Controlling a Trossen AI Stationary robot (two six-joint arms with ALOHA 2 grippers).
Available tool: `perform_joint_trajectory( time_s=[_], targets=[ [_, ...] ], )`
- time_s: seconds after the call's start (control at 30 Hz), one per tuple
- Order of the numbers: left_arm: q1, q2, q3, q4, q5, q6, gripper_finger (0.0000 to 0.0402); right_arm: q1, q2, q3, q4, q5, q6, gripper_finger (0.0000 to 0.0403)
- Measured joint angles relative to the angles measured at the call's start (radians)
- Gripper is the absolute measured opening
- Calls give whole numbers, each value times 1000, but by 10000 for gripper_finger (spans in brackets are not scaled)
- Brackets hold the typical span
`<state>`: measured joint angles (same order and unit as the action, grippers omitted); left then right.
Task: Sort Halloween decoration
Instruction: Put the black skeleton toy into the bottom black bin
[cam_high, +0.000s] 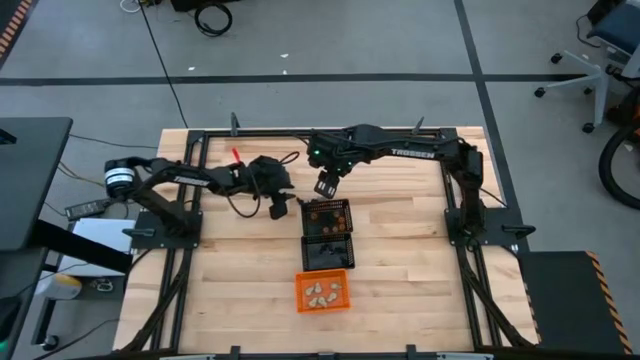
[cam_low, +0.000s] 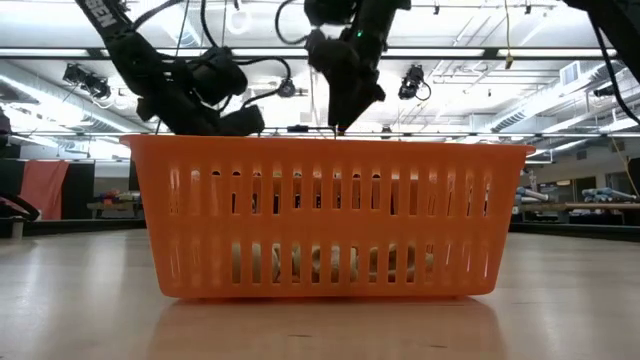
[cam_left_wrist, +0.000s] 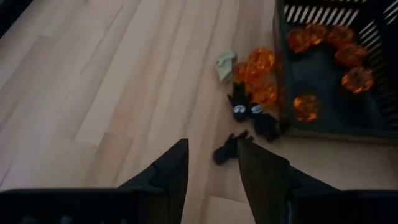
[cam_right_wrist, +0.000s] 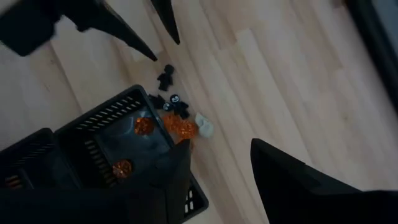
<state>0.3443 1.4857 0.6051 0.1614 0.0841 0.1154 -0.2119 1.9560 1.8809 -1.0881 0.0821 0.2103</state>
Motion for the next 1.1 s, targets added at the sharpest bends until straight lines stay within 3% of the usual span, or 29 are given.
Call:
perform_joint_trajectory(
  time_s=[0.23,0.5,0.73,1.1],
  targets=[
    [0,109,0,105,-3,18,144,32,-54,0,-16,79,-2,172],
    [-1,207,1,233,28,-26,144,71,-69,0,-28,93,-2,172],
    [-1,234,2,233,95,-88,144,92,-69,0,-50,115,-5,172],
    [-49,232,4,153,114,-99,144,92,-69,0,-52,117,-23,172]
  ],
)
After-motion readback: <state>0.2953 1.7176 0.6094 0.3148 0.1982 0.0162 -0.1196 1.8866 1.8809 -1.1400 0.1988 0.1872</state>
